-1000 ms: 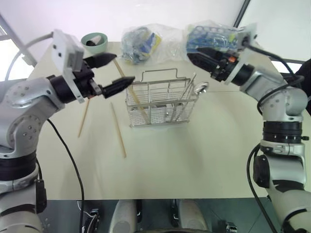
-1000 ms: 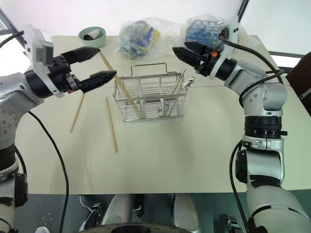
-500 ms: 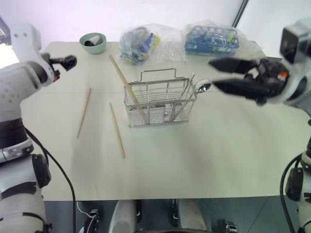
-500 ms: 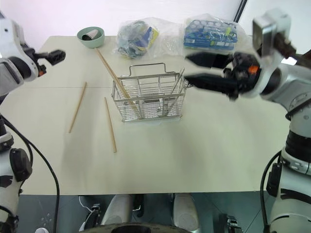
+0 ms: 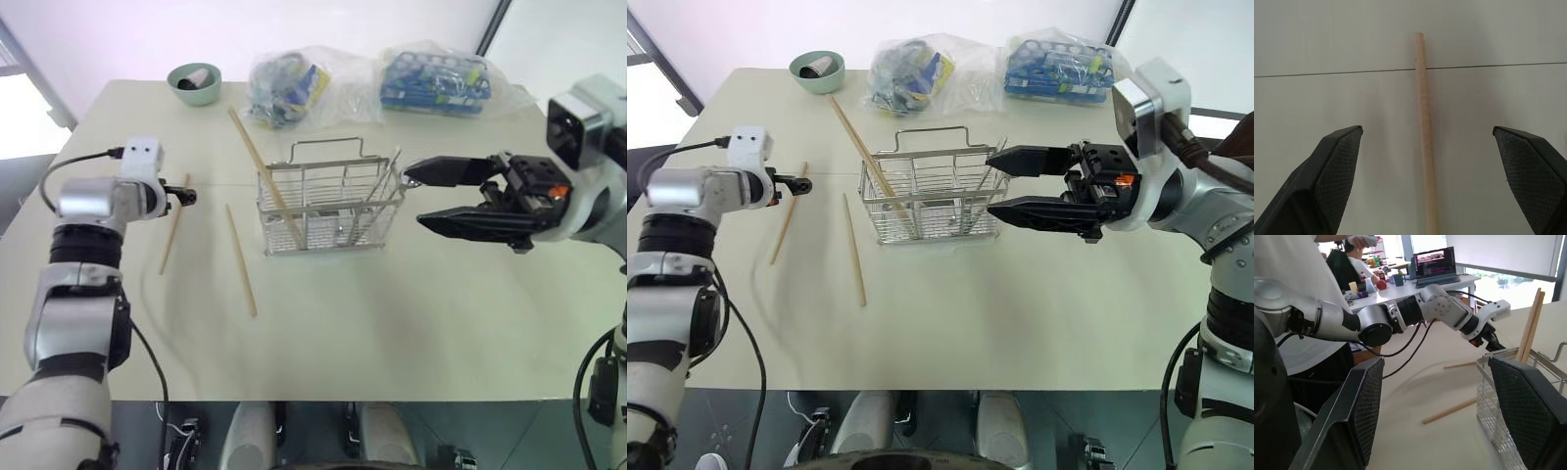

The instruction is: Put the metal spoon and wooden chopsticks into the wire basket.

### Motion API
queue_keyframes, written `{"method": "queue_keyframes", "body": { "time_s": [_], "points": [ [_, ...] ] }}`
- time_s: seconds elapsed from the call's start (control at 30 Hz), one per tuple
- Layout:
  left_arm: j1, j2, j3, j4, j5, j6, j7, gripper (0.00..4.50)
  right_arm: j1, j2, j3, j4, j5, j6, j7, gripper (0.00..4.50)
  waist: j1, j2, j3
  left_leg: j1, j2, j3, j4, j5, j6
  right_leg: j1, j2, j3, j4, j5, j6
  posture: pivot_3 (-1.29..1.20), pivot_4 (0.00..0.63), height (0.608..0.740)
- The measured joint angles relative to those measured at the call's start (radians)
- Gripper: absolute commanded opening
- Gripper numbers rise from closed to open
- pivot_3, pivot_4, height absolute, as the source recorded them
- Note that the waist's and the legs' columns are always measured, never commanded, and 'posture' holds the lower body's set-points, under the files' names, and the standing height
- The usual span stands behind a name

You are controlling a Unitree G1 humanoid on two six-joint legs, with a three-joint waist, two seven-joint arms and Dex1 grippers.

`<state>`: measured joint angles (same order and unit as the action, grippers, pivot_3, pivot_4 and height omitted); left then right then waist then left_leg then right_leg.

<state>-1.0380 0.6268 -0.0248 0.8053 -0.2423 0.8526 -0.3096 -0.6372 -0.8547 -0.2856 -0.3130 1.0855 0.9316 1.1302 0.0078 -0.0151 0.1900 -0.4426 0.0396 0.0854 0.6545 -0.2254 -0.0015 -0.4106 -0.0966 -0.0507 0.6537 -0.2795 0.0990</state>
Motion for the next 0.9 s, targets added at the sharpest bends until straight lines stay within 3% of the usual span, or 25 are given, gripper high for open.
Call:
{"method": "queue_keyframes", "body": {
  "time_s": [0.1,0.17,0.23,0.43,0.7,0.8,0.9],
  "points": [
    [-0.041,-0.033,-0.007,0.15,0.046,-0.11,-0.029,4.5,0.003,0.0,-0.002,-0.01,0.003,-0.001,-0.016,3.46,0.004,0.0,0.0,0.0,0.0,0.0,0.0,0.0,0.0,0.0,0.0,0.0,0.0,0.0,0.0,0.0,0.15,0.718],
    [-0.081,-0.045,-0.004,0.234,0.073,-0.167,-0.035,3.95,0.007,0.0,-0.004,-0.019,0.005,-0.003,-0.026,3.54,0.005,0.0,0.0,0.0,0.0,0.0,0.0,0.0,0.0,0.0,0.0,-0.001,0.0,0.0,0.0,0.0,0.15,0.718],
    [-0.105,-0.053,0.008,0.294,0.082,-0.202,-0.04,3.25,0.011,0.0,-0.005,-0.021,0.008,-0.004,-0.034,3.54,0.005,-0.001,0.0,-0.001,0.0,0.0,0.002,-0.001,0.001,0.0,0.0,-0.001,0.0,0.0,0.0,0.0,0.15,0.718],
    [-0.141,-0.066,0.022,0.379,0.12,-0.267,-0.034,0.12,0.026,-0.001,-0.012,-0.028,0.02,-0.006,-0.059,3.54,0.003,-0.001,0.0,-0.002,0.001,-0.001,0.006,-0.002,0.004,0.0,0.0,-0.001,0.001,0.001,0.001,0.0,0.15,0.718],
    [-0.152,-0.064,0.168,0.382,0.095,-0.467,0.081,0.04,0.044,-0.002,-0.027,-0.028,0.033,-0.007,-0.085,3.54,0.005,-0.002,0.001,-0.004,0.003,-0.002,0.007,-0.003,0.004,0.0,-0.001,-0.002,0.001,0.001,0.001,0.0,0.15,0.718],
    [-0.162,-0.069,0.281,0.27,0.023,-0.598,0.113,0.04,0.055,-0.015,-0.045,-0.028,0.044,-0.005,-0.102,3.54,0.006,-0.004,0.002,-0.006,0.004,-0.003,0.008,-0.003,0.005,0.0,-0.002,-0.004,0.001,0.001,0.002,0.0,0.15,0.718],
    [-0.183,-0.121,0.414,0.017,-0.14,-0.573,0.097,0.04,0.071,-0.028,-0.065,-0.029,0.062,-0.003,-0.116,3.54,0.007,-0.004,0.002,-0.007,0.003,-0.004,0.01,-0.003,0.005,0.001,-0.002,-0.004,0.0,0.002,0.002,0.0,0.15,0.718]
  ]
}}
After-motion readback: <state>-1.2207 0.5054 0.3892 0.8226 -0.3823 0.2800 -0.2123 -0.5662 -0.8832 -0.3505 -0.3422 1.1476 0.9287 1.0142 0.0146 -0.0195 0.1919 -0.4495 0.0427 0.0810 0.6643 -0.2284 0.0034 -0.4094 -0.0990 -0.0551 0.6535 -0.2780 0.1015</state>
